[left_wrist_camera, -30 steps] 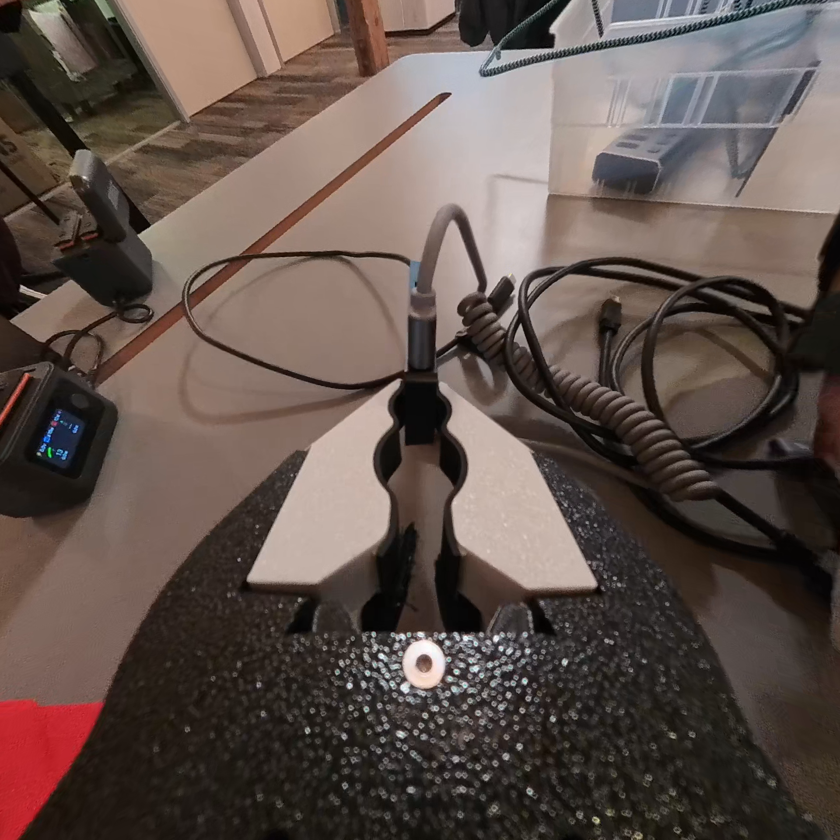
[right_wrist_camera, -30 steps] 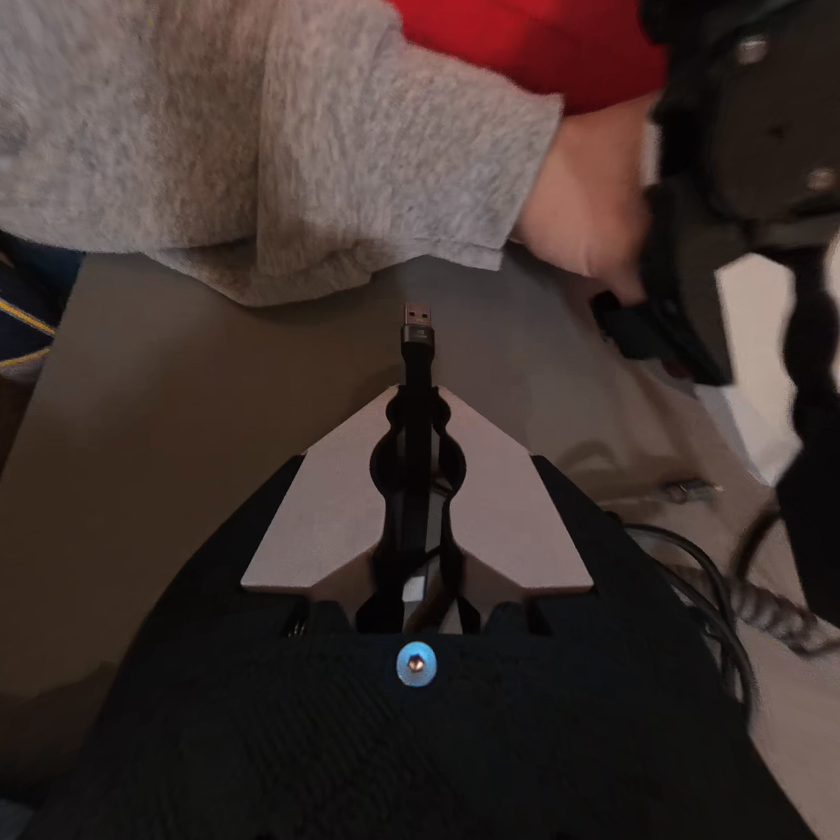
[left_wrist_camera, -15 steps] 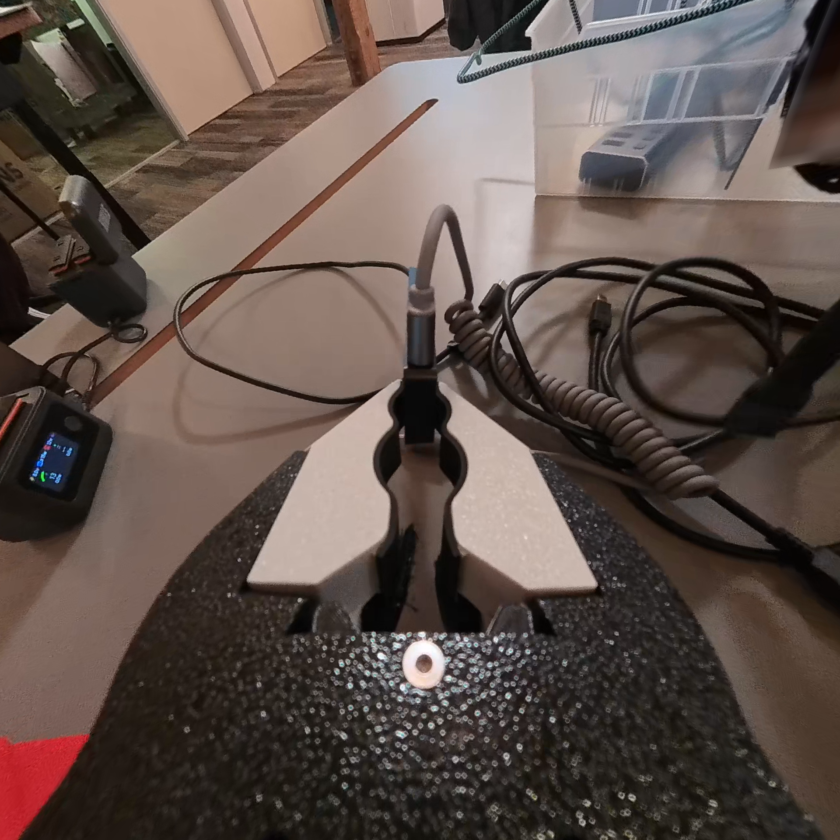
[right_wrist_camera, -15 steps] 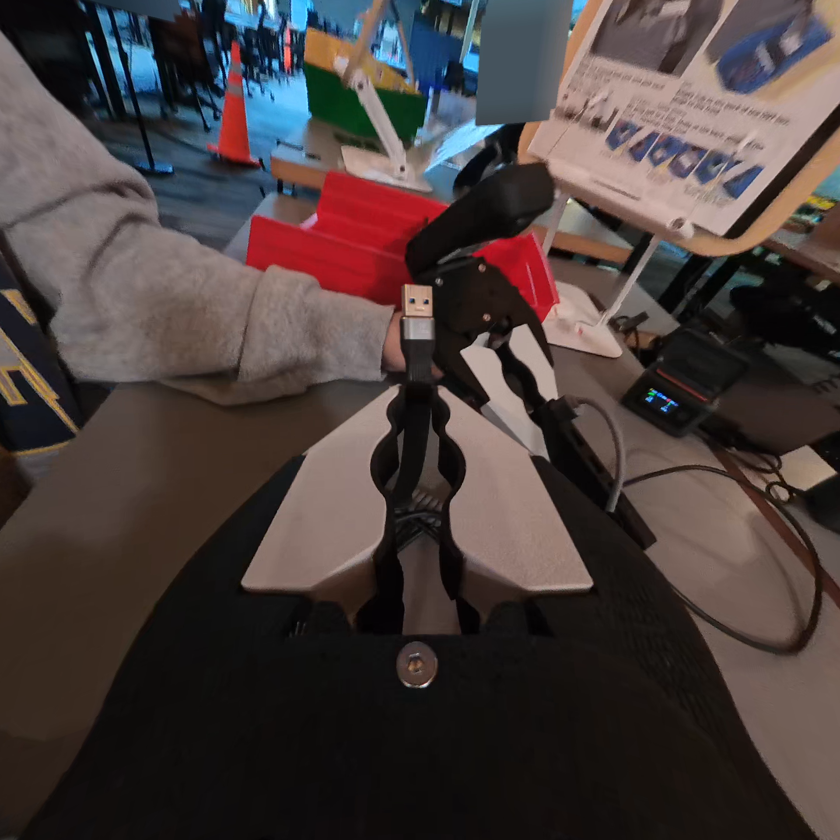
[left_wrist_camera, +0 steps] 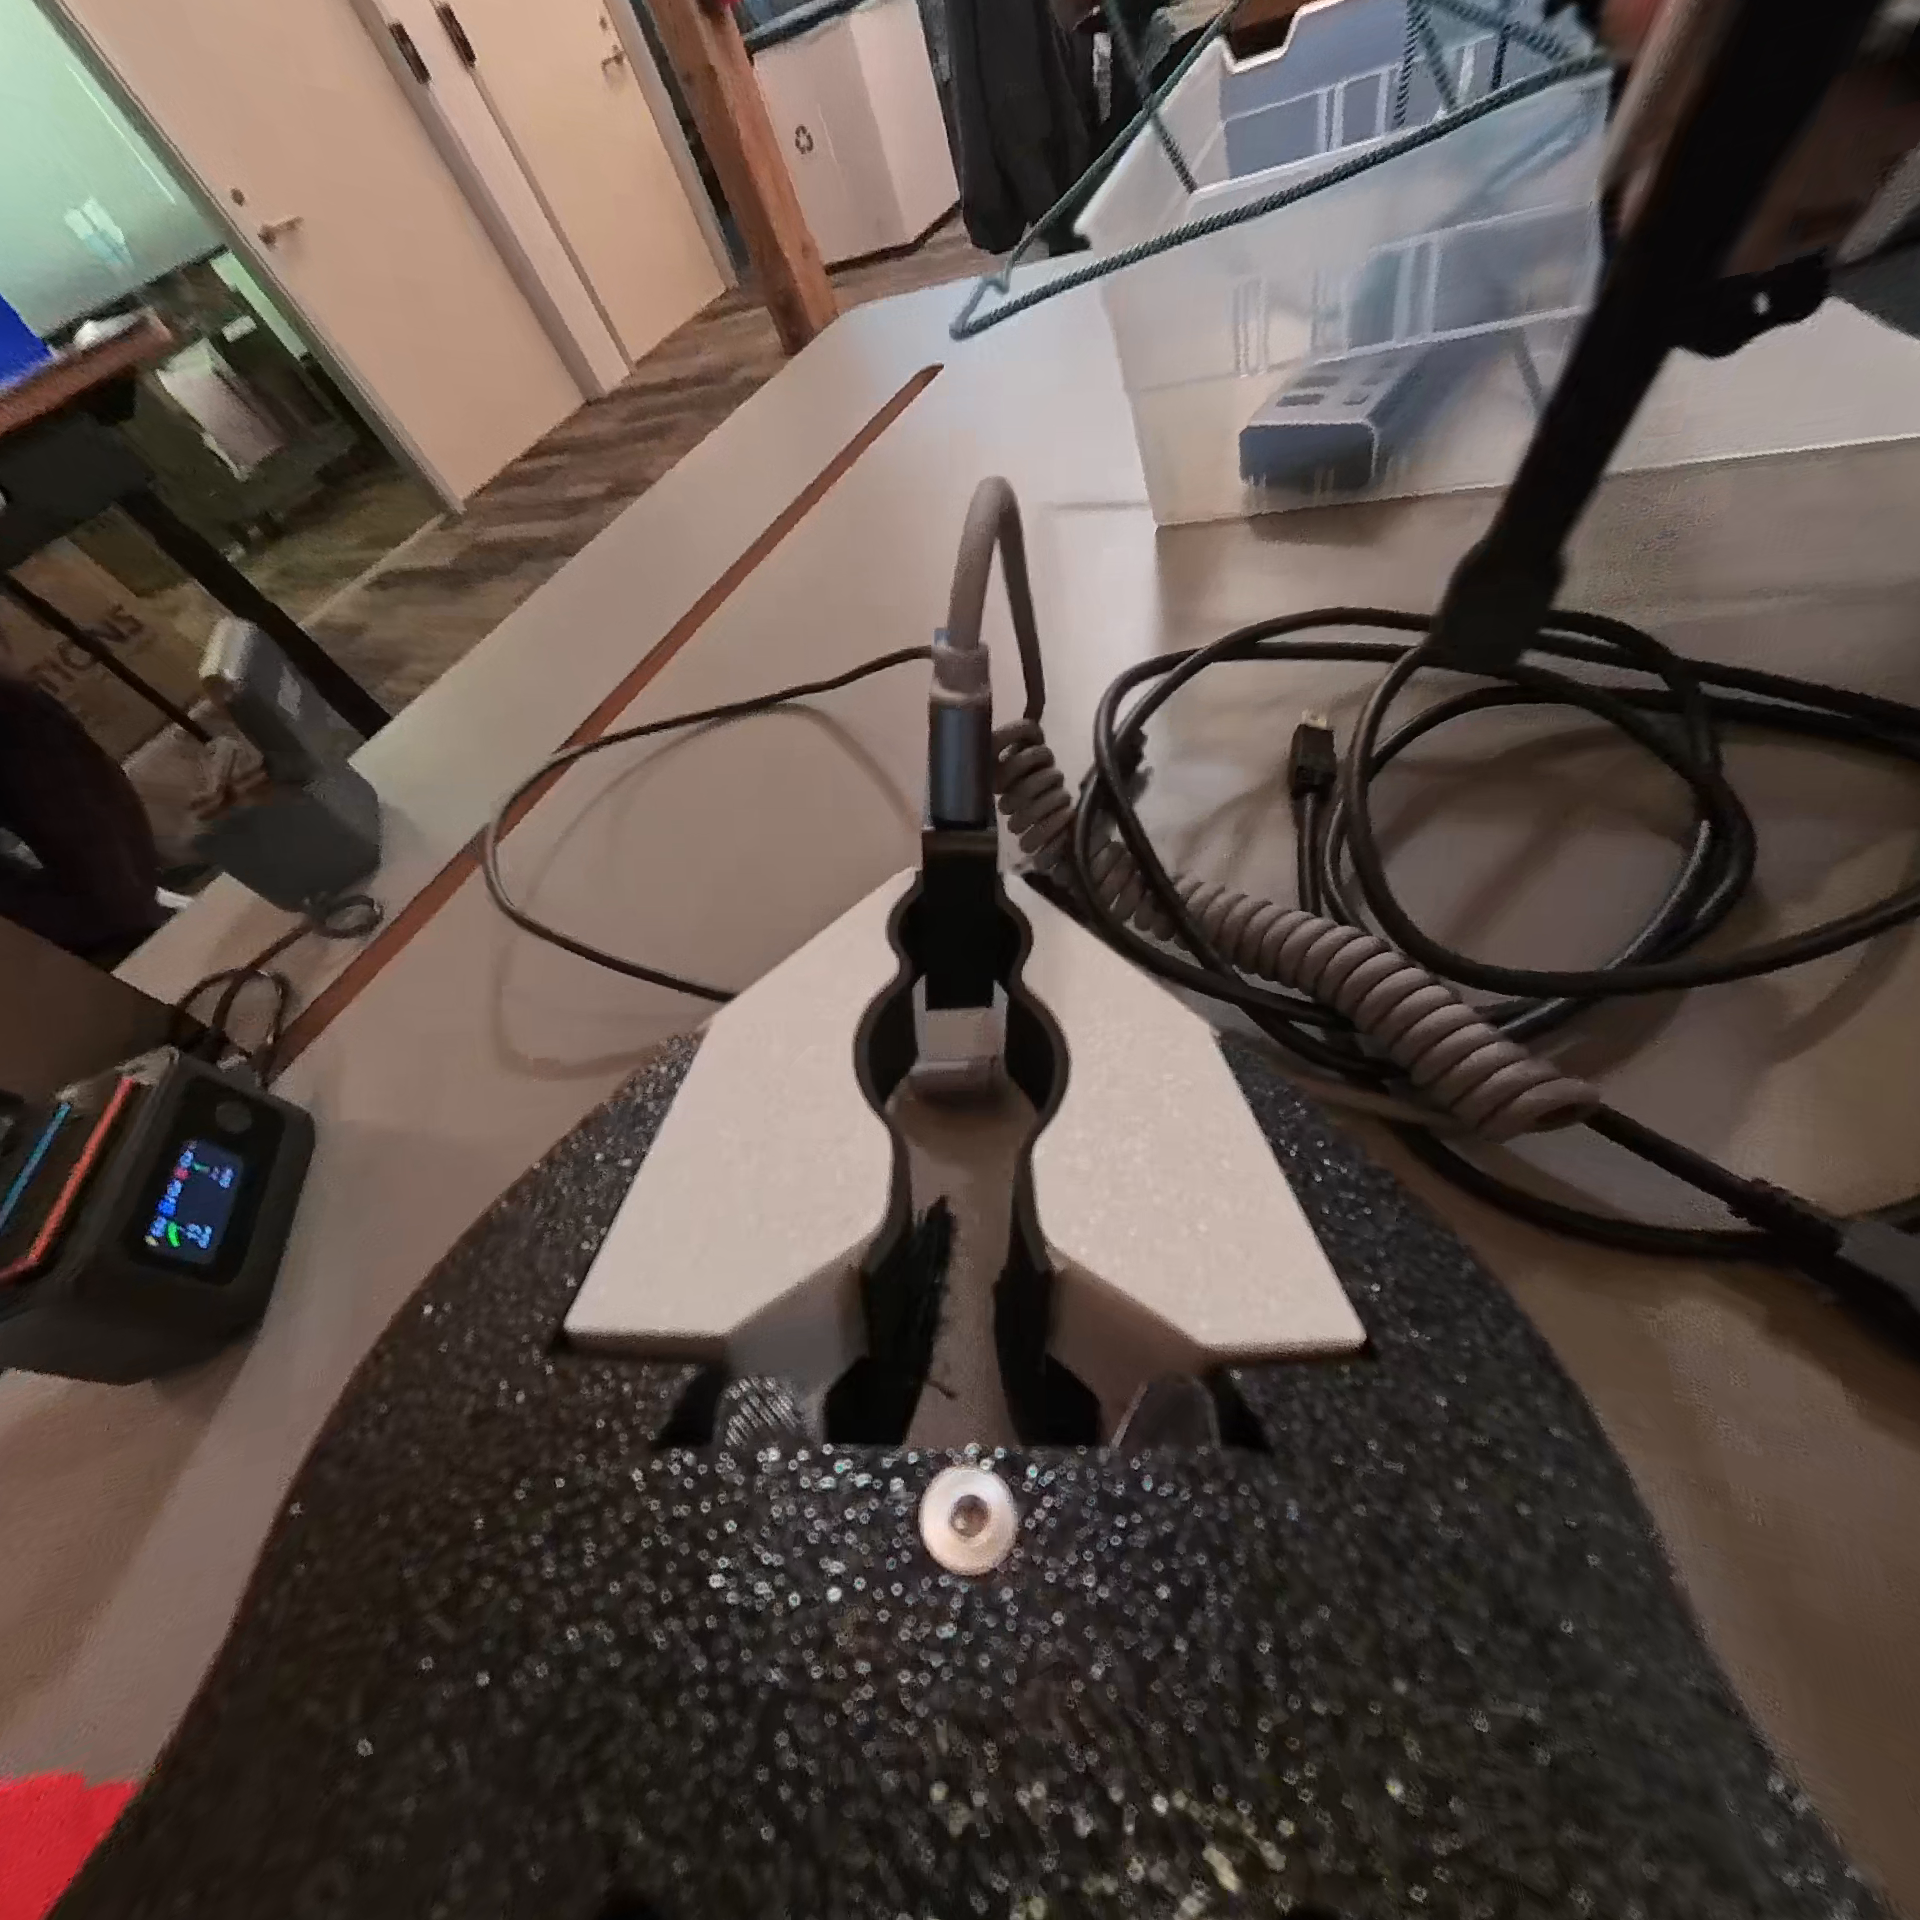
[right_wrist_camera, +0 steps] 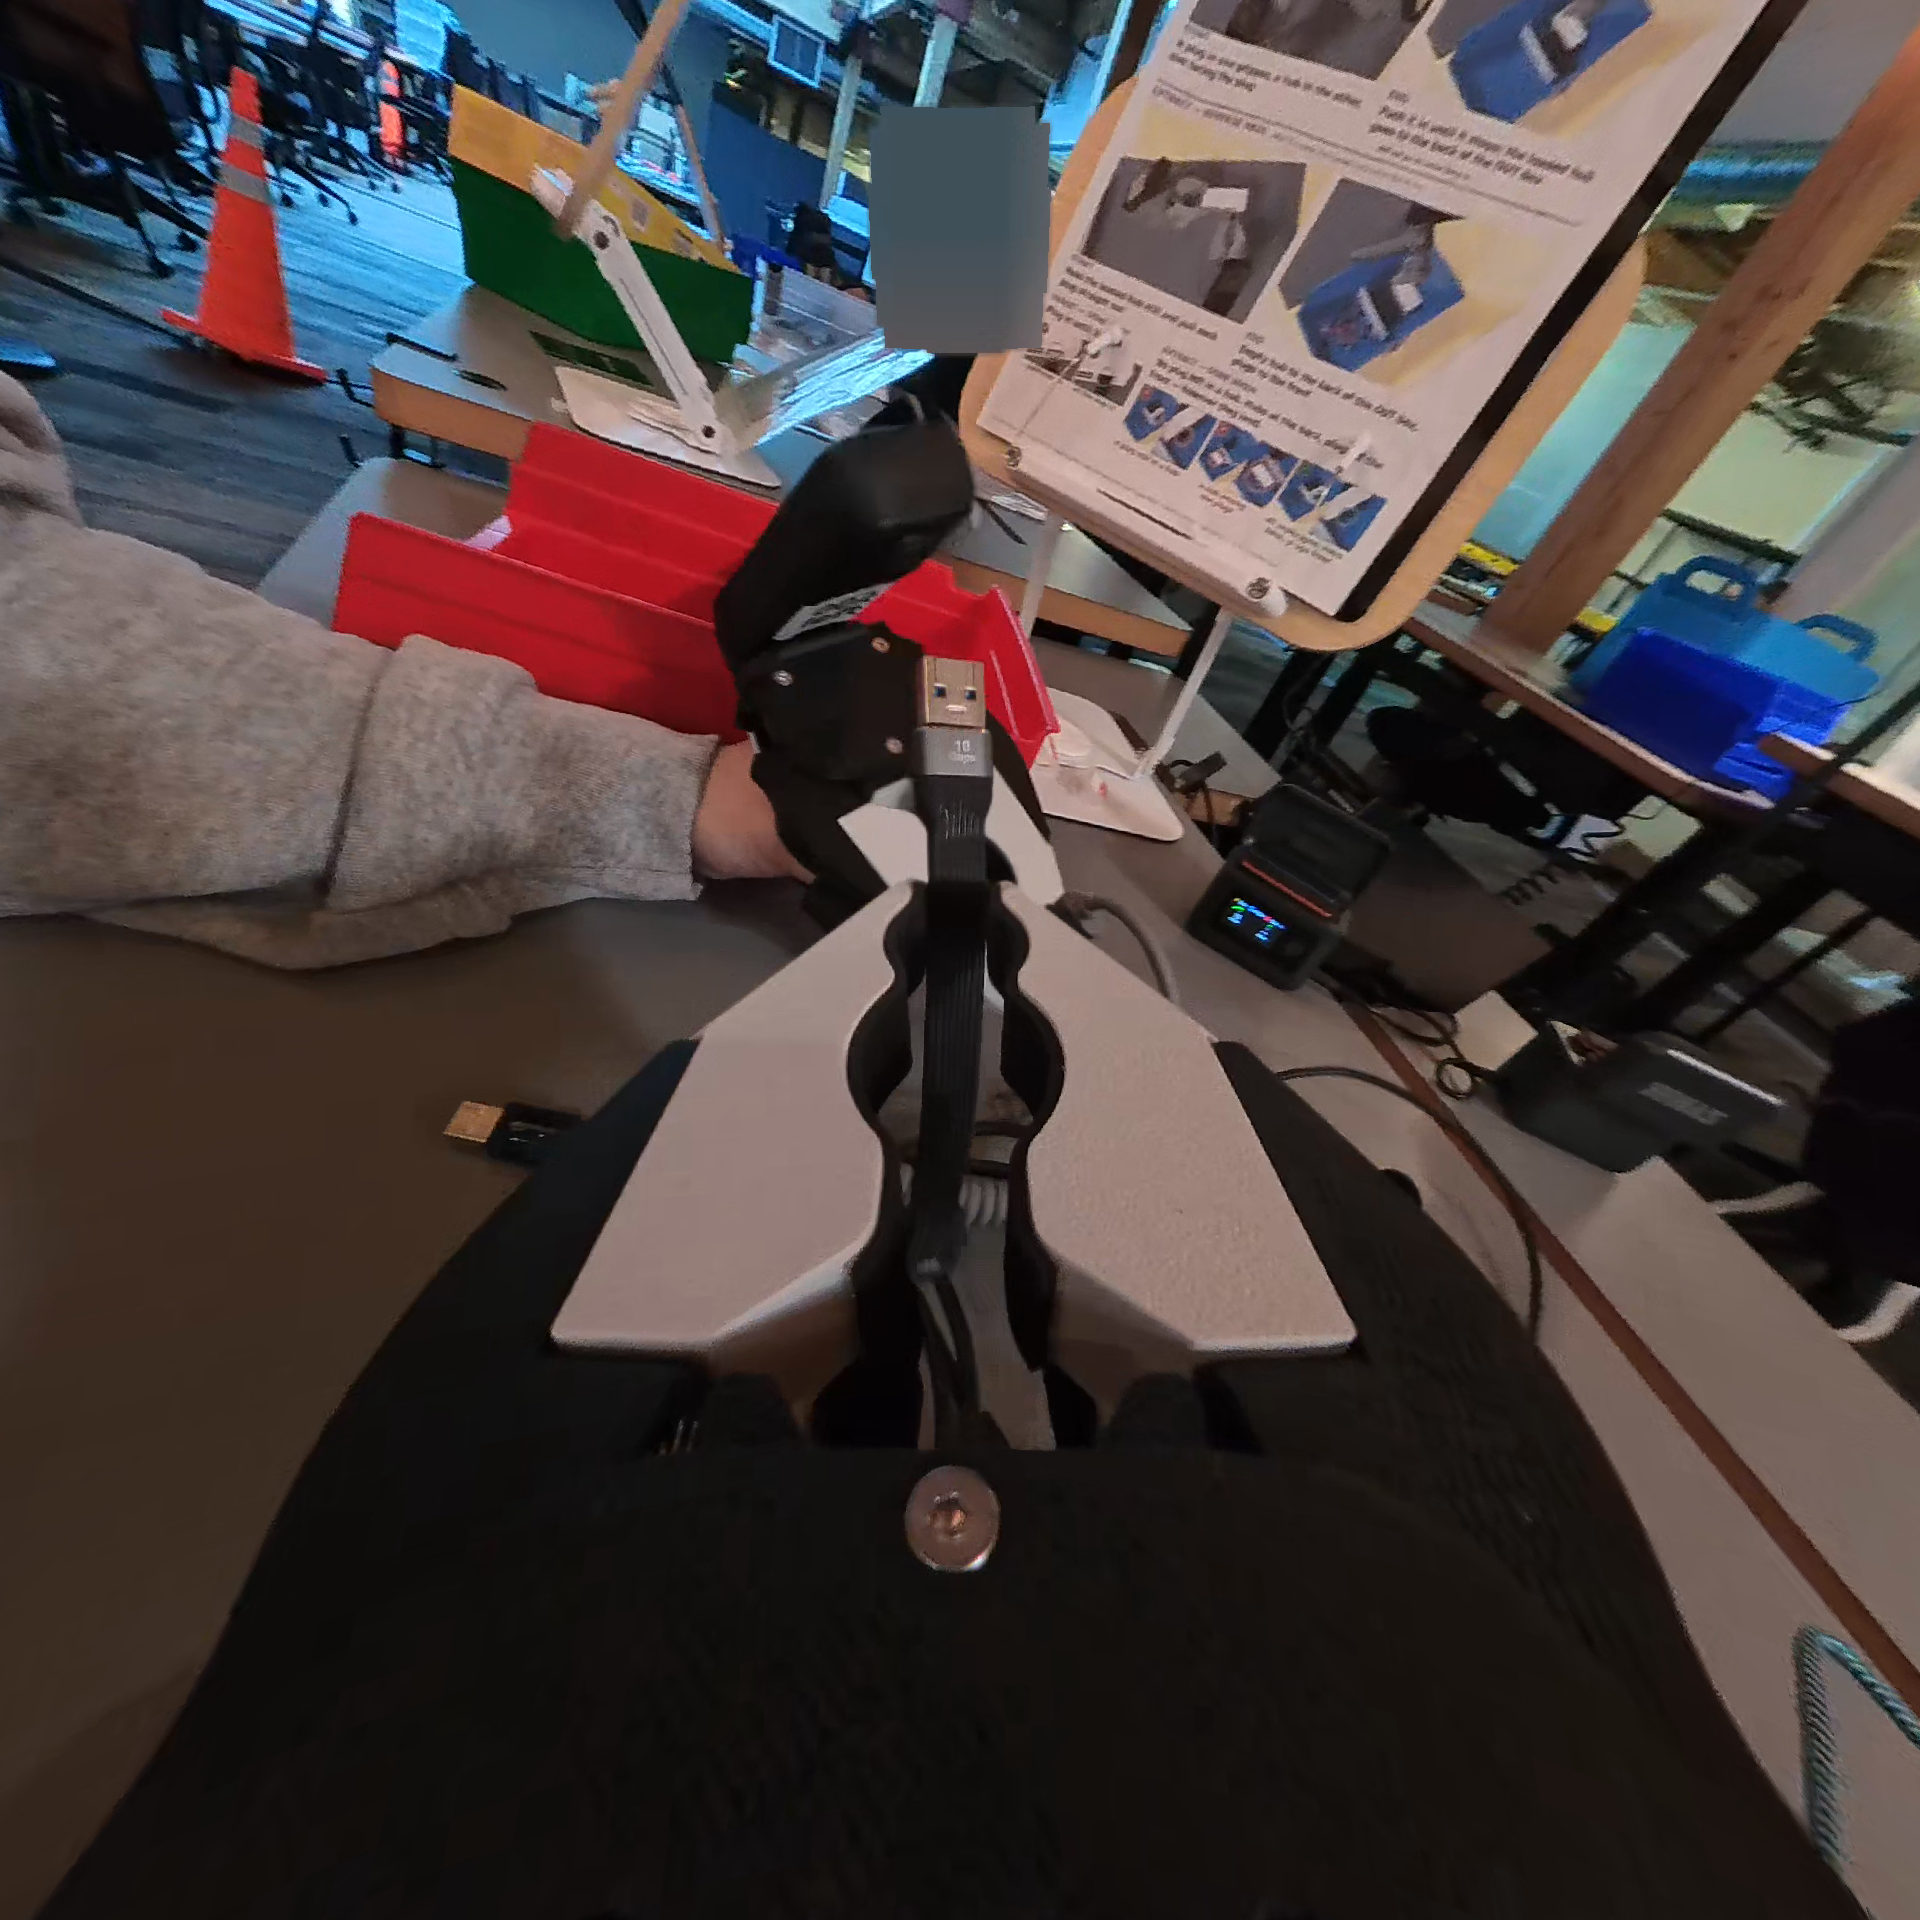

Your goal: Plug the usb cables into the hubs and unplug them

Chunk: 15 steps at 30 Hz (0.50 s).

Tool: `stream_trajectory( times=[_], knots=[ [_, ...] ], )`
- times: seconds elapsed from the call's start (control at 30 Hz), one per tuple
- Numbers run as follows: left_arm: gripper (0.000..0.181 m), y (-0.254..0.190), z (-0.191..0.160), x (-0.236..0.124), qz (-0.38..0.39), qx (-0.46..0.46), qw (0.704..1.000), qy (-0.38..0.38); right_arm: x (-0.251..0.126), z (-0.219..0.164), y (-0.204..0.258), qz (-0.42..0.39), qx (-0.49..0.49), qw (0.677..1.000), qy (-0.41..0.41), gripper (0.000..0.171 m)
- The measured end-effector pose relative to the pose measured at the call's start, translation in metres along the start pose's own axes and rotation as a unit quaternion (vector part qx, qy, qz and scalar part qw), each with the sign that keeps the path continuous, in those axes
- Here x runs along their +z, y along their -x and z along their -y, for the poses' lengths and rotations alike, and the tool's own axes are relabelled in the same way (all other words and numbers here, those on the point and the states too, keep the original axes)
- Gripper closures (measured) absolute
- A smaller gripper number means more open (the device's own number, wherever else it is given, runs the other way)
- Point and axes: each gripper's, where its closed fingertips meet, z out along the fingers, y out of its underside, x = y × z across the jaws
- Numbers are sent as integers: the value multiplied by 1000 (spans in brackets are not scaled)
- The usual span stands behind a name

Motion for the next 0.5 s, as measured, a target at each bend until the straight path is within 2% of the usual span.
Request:
stream_trajectory(
  times=[0.17,0.5],
  knots=[
    [173,-4,9,-2,6,37,999,-17,-3,4,-4,-19,-17,1000,-12,162],
    [173,-5,5,-1,-2,31,999,-9,-13,19,-8,-38,-31,998,-48,162]
  ],
)
